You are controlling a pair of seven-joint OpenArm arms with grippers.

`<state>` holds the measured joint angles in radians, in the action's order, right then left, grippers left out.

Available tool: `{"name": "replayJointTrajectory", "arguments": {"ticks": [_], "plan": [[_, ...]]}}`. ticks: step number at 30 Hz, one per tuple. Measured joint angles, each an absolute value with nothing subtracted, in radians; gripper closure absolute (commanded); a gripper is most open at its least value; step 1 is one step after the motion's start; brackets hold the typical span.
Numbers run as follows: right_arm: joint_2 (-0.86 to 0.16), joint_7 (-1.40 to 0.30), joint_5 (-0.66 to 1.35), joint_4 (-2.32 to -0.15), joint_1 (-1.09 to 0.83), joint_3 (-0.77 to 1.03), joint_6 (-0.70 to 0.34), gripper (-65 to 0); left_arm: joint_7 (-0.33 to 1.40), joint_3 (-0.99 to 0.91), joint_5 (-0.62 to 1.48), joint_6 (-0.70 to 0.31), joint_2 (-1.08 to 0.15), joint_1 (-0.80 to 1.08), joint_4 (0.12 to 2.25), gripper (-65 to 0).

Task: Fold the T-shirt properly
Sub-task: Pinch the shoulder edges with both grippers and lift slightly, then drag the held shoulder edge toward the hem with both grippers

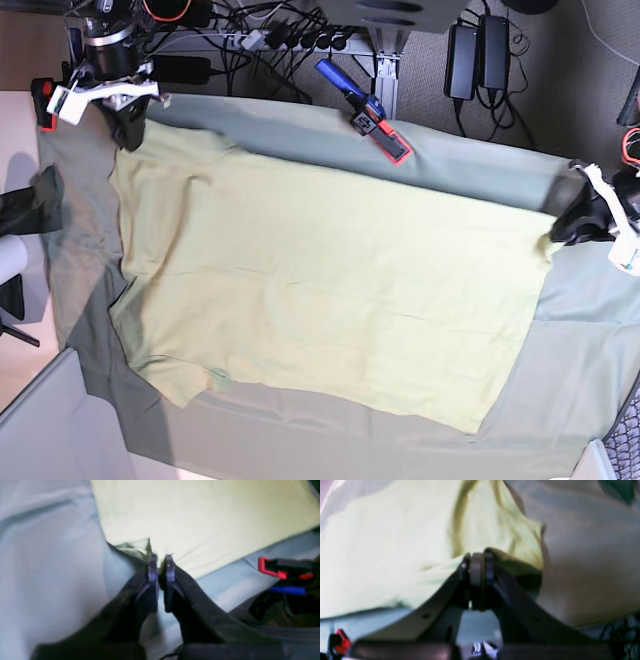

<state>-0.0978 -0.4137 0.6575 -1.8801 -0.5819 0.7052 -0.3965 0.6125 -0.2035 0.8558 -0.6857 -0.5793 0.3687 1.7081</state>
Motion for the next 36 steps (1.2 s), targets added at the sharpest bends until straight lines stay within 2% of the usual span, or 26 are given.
{"name": "replayJointTrajectory", "arguments": {"ticks": [4,11,19,25,31,36], "plan": [[-0.099,-0.419,0.640,-1.879,-0.517,0.705,-0.397,0.0,0.515,-0.191,0.786,-0.685,-0.579,0.365,1.708,0.0],[-0.100,-0.422,0.575,-1.852,-0.360,0.705,-0.397,0.0,0.509,-0.179,0.723,-0.690,-0.535,0.221,1.630,0.0],[-0.106,-0.420,0.537,-1.686,-0.205,0.664,-0.395,0.0,0.522,-0.054,0.687,-0.689,-0.490,0.060,1.438,0.0],[-0.108,-0.416,0.502,-1.604,-0.118,0.617,-0.395,0.0,0.515,-0.046,0.674,-0.689,-0.485,-0.035,1.377,0.0],[-0.118,-0.394,0.440,-1.518,-0.033,0.566,-0.395,0.0,0.516,-0.038,0.674,-0.690,-0.482,-0.064,1.352,-10.7],[-0.162,-0.393,0.406,-1.427,0.054,0.518,-0.395,0.0,0.505,-0.036,0.646,-0.689,-0.482,-0.064,1.352,-11.1]]}}
